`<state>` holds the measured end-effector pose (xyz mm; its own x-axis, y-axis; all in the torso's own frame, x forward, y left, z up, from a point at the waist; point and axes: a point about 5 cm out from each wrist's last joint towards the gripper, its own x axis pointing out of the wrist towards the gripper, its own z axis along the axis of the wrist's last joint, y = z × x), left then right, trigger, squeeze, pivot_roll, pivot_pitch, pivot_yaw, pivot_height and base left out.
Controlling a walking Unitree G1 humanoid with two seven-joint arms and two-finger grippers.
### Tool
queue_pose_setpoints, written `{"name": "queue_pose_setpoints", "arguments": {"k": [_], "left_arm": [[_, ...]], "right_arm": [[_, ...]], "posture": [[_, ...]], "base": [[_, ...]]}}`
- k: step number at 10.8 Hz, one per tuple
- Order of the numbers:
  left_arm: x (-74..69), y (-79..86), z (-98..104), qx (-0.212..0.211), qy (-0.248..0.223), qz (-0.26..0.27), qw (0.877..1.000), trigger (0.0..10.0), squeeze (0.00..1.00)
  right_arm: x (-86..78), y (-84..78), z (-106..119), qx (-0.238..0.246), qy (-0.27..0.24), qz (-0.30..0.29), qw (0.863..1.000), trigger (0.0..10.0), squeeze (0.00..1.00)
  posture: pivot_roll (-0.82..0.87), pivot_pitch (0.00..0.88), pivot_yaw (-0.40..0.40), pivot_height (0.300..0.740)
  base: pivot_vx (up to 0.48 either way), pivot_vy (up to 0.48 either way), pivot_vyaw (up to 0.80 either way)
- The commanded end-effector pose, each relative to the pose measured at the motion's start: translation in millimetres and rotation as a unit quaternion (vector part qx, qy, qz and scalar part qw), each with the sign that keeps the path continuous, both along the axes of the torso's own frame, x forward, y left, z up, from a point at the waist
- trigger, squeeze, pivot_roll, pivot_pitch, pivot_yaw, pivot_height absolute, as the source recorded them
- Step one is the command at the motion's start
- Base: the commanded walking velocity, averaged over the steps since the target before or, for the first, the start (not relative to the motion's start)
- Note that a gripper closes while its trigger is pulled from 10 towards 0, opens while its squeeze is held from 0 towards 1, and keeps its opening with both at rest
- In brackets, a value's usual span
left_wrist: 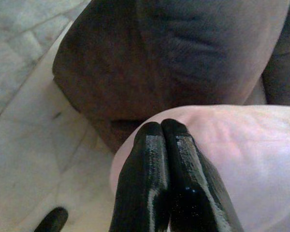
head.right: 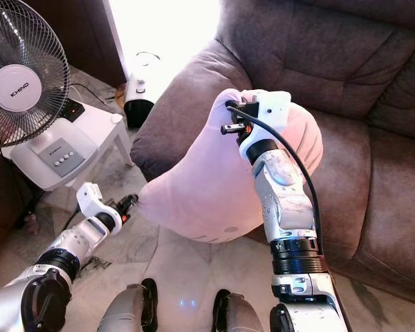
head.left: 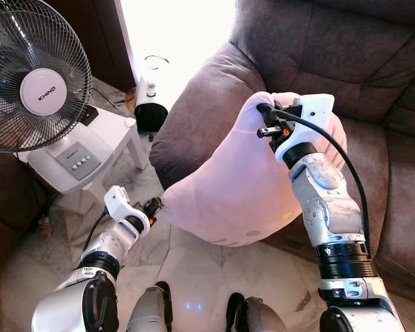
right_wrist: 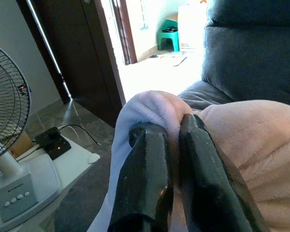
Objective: Move the pillow to the sofa from floor
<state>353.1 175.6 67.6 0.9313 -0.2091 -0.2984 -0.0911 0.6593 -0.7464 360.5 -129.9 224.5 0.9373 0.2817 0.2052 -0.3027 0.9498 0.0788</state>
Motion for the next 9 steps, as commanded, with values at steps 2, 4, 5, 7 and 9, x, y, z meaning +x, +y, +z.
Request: {"name": "queue_pose_setpoints", "arguments": {"k": [2, 4, 5, 7, 9], "left_arm": [[-8.2, 0.6, -9, -0.003, 0.003, -0.003, 1.000, 0.0, 0.00], [-6.8, 3.7, -1, 0.074, -0.037, -0.020, 0.996, 10.0, 0.00], [-9.1, 13.5, 9, 0.116, -0.093, -0.016, 0.989, 10.0, 1.00], [-18.7, 26.9, 10, 0.159, -0.135, -0.075, 0.975, 10.0, 1.00], [-22.9, 28.2, 6, 0.173, -0.135, -0.135, 0.966, 10.0, 1.00]], "right_arm": [[-1.2, 3.9, 18, 0.016, -0.043, 0.009, 0.999, 10.0, 0.00], [-1.2, 4.0, 16, 0.016, -0.043, 0.009, 0.999, 10.0, 0.00], [-1.3, 4.2, 13, 0.016, -0.040, 0.009, 0.999, 10.0, 0.00], [-1.9, 3.5, 12, 0.015, -0.038, 0.009, 0.999, 10.0, 0.00], [-3.2, -0.1, 10, 0.012, -0.035, 0.008, 0.999, 10.0, 0.00]], "posture": [[0.09, 0.252, -0.037, 0.704], [0.09, 0.249, -0.032, 0.704], [0.09, 0.247, -0.031, 0.704], [0.09, 0.252, -0.036, 0.704], [0.09, 0.263, -0.040, 0.704]], "base": [[0.000, 0.000, 0.00], [0.000, 0.000, 0.00], [0.000, 0.000, 0.00], [0.000, 0.000, 0.00], [0.000, 0.000, 0.00]]}}
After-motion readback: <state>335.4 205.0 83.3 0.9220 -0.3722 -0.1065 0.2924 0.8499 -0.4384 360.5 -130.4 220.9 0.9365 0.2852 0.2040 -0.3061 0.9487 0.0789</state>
